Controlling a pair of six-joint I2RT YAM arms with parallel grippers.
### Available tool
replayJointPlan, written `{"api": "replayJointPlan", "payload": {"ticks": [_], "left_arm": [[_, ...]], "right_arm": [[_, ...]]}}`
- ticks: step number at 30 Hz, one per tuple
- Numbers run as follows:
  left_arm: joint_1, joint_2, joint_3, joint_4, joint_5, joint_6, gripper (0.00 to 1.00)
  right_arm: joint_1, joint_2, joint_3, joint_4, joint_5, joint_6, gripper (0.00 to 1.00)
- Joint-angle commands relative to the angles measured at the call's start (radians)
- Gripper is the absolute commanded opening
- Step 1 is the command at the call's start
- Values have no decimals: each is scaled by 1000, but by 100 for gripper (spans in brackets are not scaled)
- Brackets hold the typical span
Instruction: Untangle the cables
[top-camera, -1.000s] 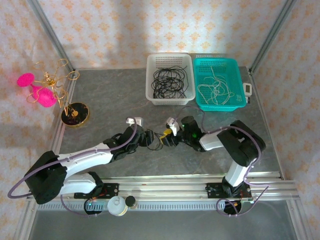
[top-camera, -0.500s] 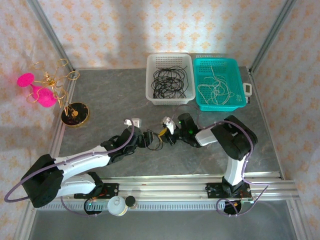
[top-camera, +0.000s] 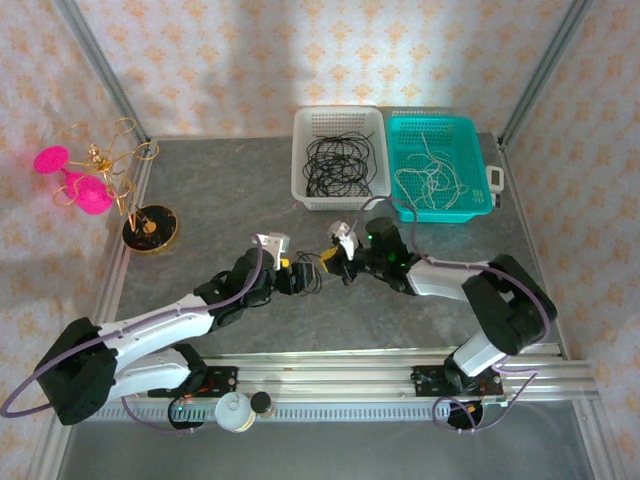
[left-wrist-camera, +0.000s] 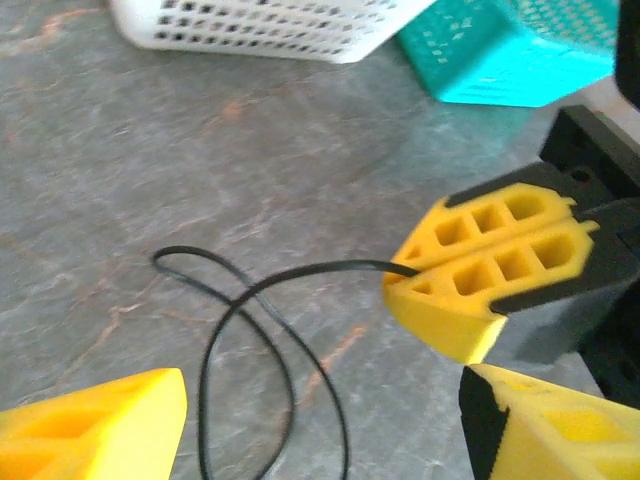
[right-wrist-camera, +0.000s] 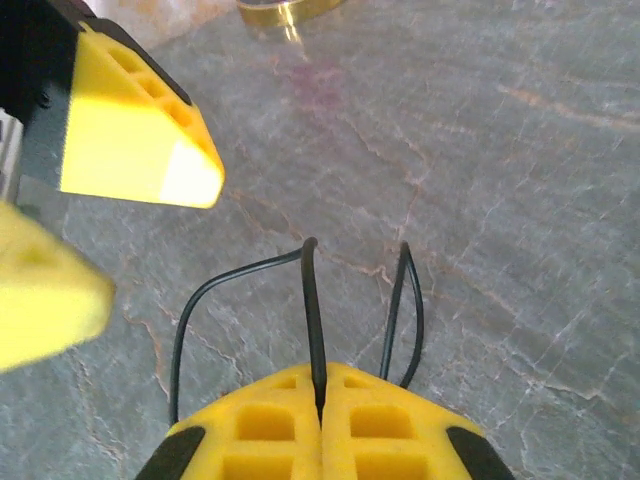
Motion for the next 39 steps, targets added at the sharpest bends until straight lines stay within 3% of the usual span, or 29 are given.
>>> {"api": "replayJointPlan", "payload": {"ticks": [1, 8, 13, 18, 22, 28, 35, 39], "left_arm": [[18, -42, 19, 65, 95, 156, 75], [59, -13, 67, 221, 228, 294, 76], [61, 39, 37, 465, 333, 376, 75], [60, 129, 7, 701, 437, 447, 82], [60, 217, 58, 701, 393, 526, 79], [64, 308, 99, 758, 404, 562, 63], [67, 366, 90, 847, 436, 503, 24], [67, 374, 70, 891, 451, 479, 19]], "right_arm": [[-2, -99, 44, -128, 20, 44, 0], [-2, -280, 132, -256, 80, 107, 0], [-2, -334, 211, -320, 102, 203, 0], [-2, -382, 291, -348, 141, 295, 0], [-2, -378, 365, -410, 123, 336, 0], [-1, -388, 415, -421, 115, 415, 0], [-31, -401, 474, -419, 159, 555, 0], [-57, -418, 477, -397, 196, 621, 0]]}}
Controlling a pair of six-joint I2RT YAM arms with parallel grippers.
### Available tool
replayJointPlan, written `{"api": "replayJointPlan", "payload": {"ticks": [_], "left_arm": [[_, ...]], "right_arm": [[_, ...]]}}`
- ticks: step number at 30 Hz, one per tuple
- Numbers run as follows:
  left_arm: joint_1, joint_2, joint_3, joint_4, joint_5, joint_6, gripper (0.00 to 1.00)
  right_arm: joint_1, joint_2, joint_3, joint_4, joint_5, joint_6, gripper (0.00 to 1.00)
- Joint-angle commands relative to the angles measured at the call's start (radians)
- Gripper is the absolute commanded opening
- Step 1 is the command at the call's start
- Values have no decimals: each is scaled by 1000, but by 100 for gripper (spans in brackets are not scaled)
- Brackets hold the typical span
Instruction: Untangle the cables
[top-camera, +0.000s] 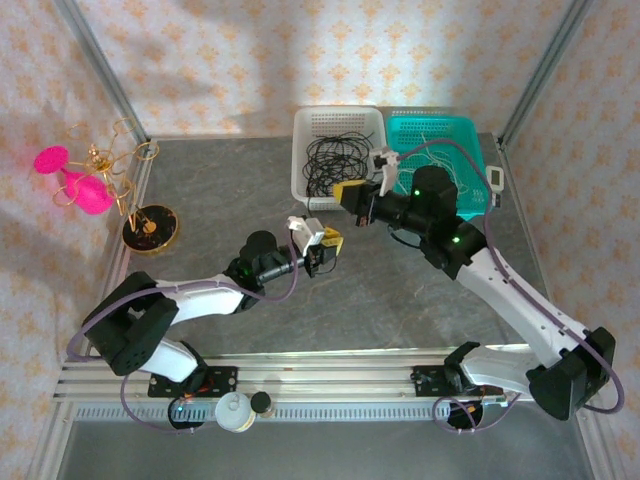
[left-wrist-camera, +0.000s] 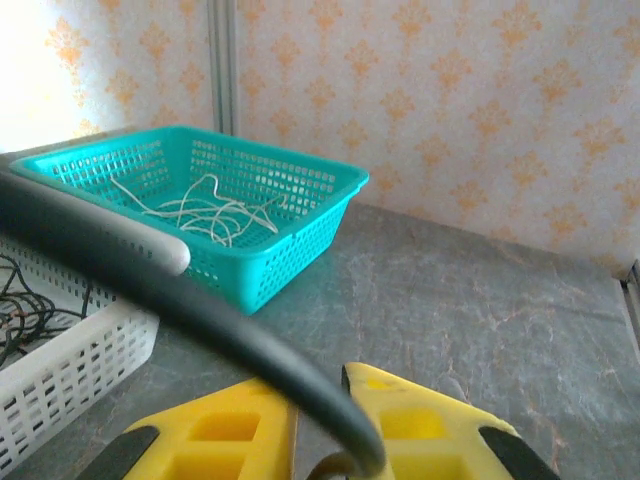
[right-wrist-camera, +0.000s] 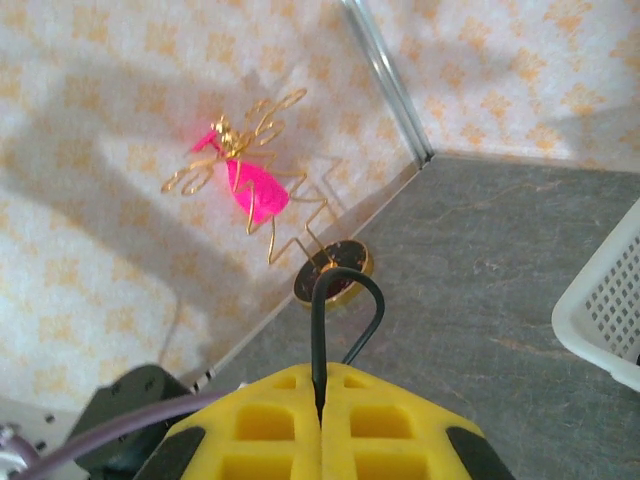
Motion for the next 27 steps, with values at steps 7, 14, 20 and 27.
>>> {"api": "replayJointPlan", "payload": {"ticks": [7, 14, 20, 27], "left_arm": [[7, 30, -20, 151, 76, -62, 19], [7, 32, -24, 193, 77, -118, 0], [4, -1, -77, 176, 73, -163, 0], [3, 4, -136, 183, 68, -186, 48]], "right_arm": [[-40, -33, 87, 50, 58, 134, 0], [-59, -14, 136, 31, 106, 120, 0], [-71, 12, 192, 28, 120, 116, 0], [-71, 22, 220, 23, 112, 115, 0]]}}
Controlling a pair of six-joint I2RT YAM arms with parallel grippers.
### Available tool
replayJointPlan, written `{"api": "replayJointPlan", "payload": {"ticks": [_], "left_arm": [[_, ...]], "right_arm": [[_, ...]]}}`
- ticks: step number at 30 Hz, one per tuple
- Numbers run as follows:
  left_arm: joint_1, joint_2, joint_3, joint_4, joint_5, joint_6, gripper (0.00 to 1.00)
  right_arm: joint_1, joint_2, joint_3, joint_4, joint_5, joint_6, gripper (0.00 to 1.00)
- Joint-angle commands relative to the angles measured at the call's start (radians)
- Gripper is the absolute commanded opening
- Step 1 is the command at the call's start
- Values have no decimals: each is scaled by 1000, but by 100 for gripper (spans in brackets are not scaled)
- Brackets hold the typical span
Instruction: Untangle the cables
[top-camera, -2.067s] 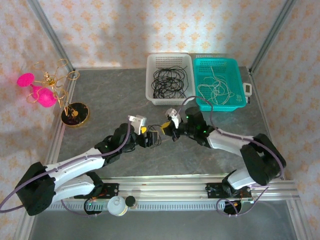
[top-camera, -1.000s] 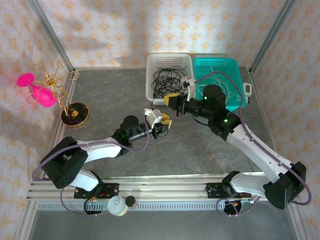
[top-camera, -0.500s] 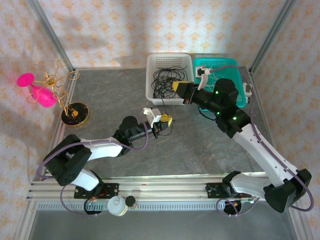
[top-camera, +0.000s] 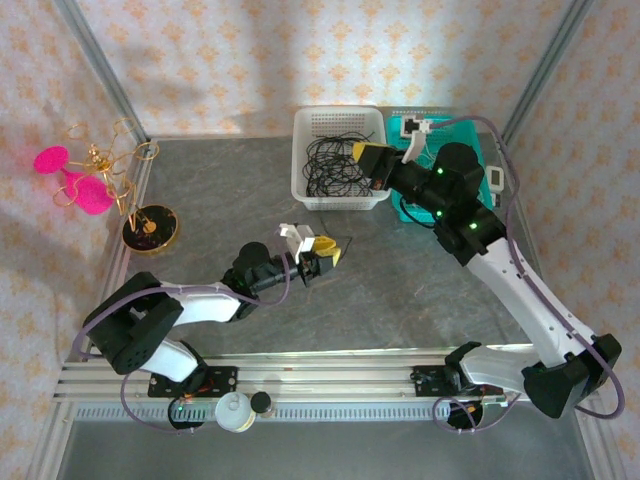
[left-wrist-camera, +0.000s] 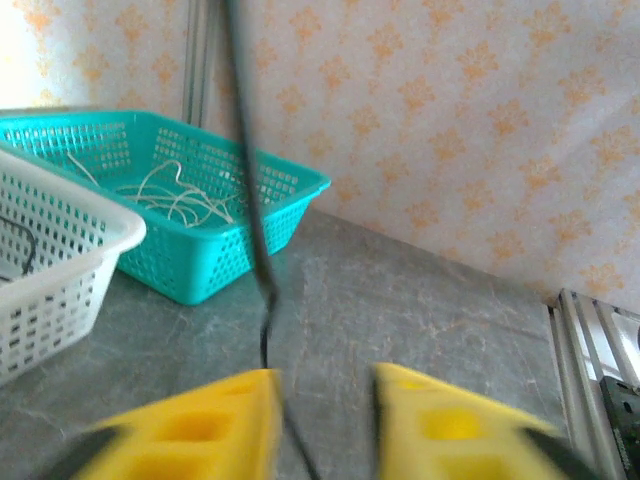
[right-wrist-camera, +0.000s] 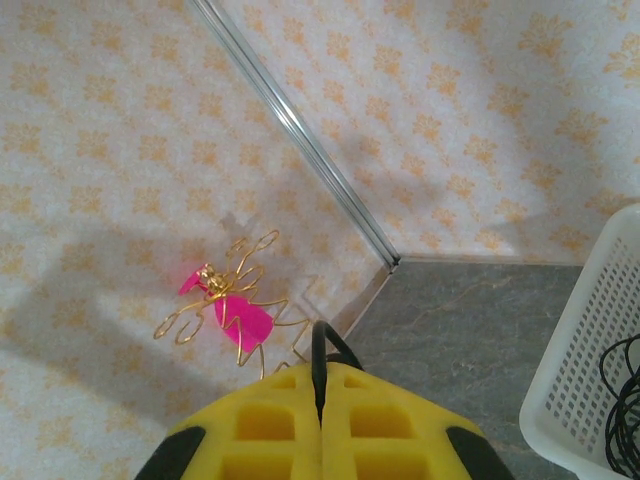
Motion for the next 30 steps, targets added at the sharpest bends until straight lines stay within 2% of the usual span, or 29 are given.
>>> {"api": "replayJointPlan", "payload": {"ticks": [1, 6, 11, 13, 15, 17, 21, 23, 27, 30], "left_arm": [[3, 4, -22, 34, 18, -20, 48], [4, 34, 4, 64, 22, -35, 48], [4, -12, 19, 55, 33, -55, 50], [5, -51, 19, 22, 29, -55, 54], [4, -110, 36, -86, 1, -31, 57], [4, -170, 51, -193, -12, 15, 61], [15, -262, 133, -554, -1, 235, 69], [27, -273, 179, -669, 11, 309, 74], [36, -245, 255, -779, 61, 466, 80], [36, -164, 323, -790, -7, 546, 80]], "right_arm": [[-3, -6, 50, 28, 4, 7, 0], [-3, -8, 57, 9, 0, 7, 0], [-3, -12, 63, -9, 17, -10, 0], [-3, -11, 63, -11, 19, -13, 0], [-3, -12, 64, -11, 21, -19, 0], [-3, -12, 64, -10, 22, -18, 0], [-3, -10, 65, -7, 9, -19, 0], [-3, -12, 62, -5, 4, -15, 0], [-4, -17, 51, 16, -19, 6, 0], [-3, -15, 57, 22, -32, 20, 0]]}}
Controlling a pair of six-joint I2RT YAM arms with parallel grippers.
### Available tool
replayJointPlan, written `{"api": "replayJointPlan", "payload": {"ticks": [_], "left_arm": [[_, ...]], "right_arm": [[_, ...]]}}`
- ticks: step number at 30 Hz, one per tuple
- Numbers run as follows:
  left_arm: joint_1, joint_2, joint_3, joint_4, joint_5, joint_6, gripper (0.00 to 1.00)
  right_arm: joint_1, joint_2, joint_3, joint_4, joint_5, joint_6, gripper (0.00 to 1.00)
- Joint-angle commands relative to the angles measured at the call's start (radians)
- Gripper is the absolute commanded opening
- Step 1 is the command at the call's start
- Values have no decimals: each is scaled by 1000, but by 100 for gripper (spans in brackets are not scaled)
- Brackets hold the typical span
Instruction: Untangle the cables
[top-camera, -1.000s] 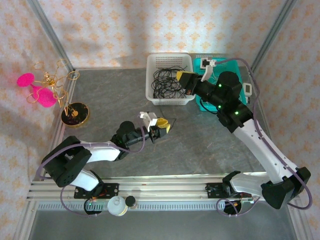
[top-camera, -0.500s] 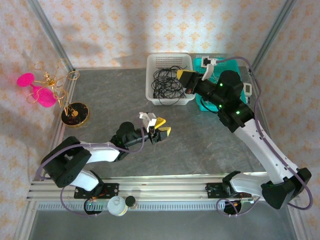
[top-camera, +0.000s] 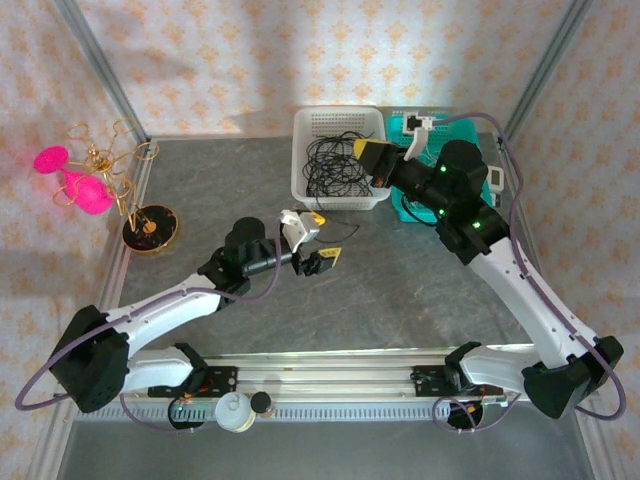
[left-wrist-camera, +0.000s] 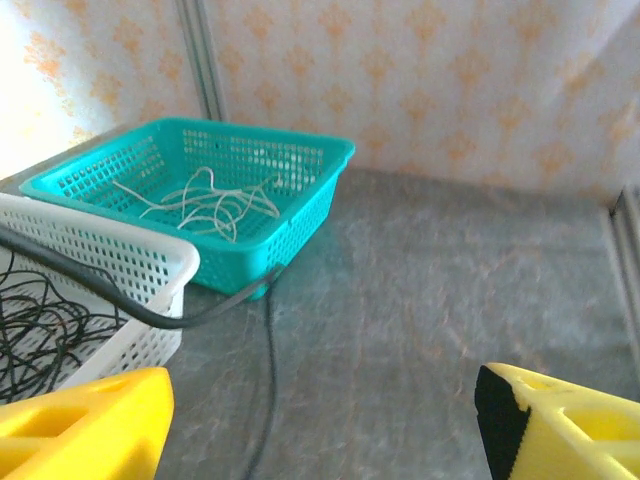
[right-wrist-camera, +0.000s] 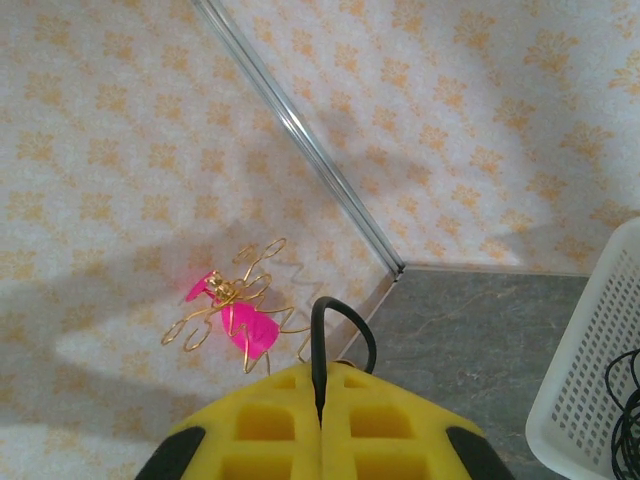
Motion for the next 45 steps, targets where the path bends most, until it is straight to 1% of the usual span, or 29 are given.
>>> {"api": "replayJointPlan", "payload": {"ticks": [1, 2, 6, 8, 11, 14, 19, 26, 27, 28, 29, 31, 32, 33, 34, 39, 42, 43, 45], "left_arm": [[5, 83, 83, -103, -47, 180, 79], [6, 113, 99, -77, -76, 194, 79], [9, 206, 132, 87, -122, 203, 79], [10, 255, 150, 181, -199, 189, 79], [12, 313, 188, 228, -250, 215, 81], [13, 363, 236, 208, -277, 244, 81], [13, 432, 275, 140, -236, 294, 77], [6, 494, 251, 191, -167, 259, 77], [6, 502, 255, 195, -163, 255, 75], [4, 511, 263, 195, -151, 250, 70], [4, 517, 272, 187, -143, 249, 60], [4, 528, 290, 171, -127, 245, 37], [3, 531, 295, 173, -125, 240, 27], [3, 531, 296, 178, -122, 238, 22], [4, 530, 293, 184, -120, 234, 20], [-4, 517, 279, 195, -100, 219, 21], [-8, 508, 259, 203, -109, 213, 7], [-8, 503, 252, 207, -110, 207, 6], [-11, 490, 232, 221, -114, 198, 7]], "right_arm": [[-3, -15, 32, 38, -25, 19, 0], [-3, -14, 35, 38, -26, 21, 0], [-2, -14, 48, 29, -32, 31, 0], [-3, -15, 52, 24, -33, 35, 0], [-3, -14, 56, 22, -33, 47, 0], [-3, -16, 64, 22, -42, 58, 0], [-3, -13, 100, 25, -31, 66, 0], [-3, 5, 219, -3, -16, 58, 0], [-3, 29, 228, -4, -15, 59, 0], [-3, 31, 235, -5, -16, 59, 0], [-3, 30, 237, -3, -15, 59, 0], [-3, 30, 236, -2, -11, 60, 0], [-3, 30, 237, -2, -10, 61, 0], [-3, 30, 236, -2, -8, 61, 0], [-3, 30, 236, -2, -7, 60, 0], [-3, 25, 228, 1, 8, 55, 0], [-3, 27, 228, 4, 16, 51, 0], [-3, 26, 228, 7, 18, 50, 0], [-3, 29, 226, 7, 20, 48, 0]]}}
